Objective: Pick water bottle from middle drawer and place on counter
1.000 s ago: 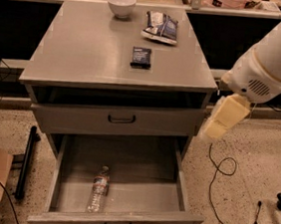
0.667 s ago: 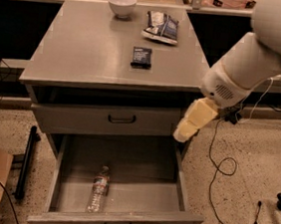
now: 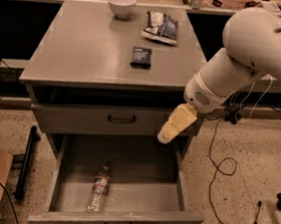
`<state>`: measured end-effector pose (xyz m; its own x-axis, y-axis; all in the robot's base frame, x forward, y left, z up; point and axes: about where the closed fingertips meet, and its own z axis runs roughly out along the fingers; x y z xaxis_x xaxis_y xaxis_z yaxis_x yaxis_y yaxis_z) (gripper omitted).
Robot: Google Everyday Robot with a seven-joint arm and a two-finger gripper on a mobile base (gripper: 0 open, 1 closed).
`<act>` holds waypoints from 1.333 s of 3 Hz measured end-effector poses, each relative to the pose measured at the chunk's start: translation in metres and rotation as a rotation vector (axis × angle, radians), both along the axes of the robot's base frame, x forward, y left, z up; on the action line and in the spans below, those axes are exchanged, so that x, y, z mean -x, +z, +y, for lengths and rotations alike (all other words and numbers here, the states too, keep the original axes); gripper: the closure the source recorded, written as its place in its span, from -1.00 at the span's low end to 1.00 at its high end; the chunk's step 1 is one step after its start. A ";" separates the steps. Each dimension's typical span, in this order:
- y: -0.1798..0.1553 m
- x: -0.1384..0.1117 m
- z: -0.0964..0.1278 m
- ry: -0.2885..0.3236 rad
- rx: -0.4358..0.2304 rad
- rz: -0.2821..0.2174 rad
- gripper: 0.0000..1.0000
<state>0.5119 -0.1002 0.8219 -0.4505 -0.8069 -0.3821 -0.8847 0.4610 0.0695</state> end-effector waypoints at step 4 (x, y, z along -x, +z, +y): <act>-0.206 0.015 0.046 -0.231 -0.008 0.424 -1.00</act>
Offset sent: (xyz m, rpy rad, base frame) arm -0.0127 0.0456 -0.1639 -0.0656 0.4150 -0.0064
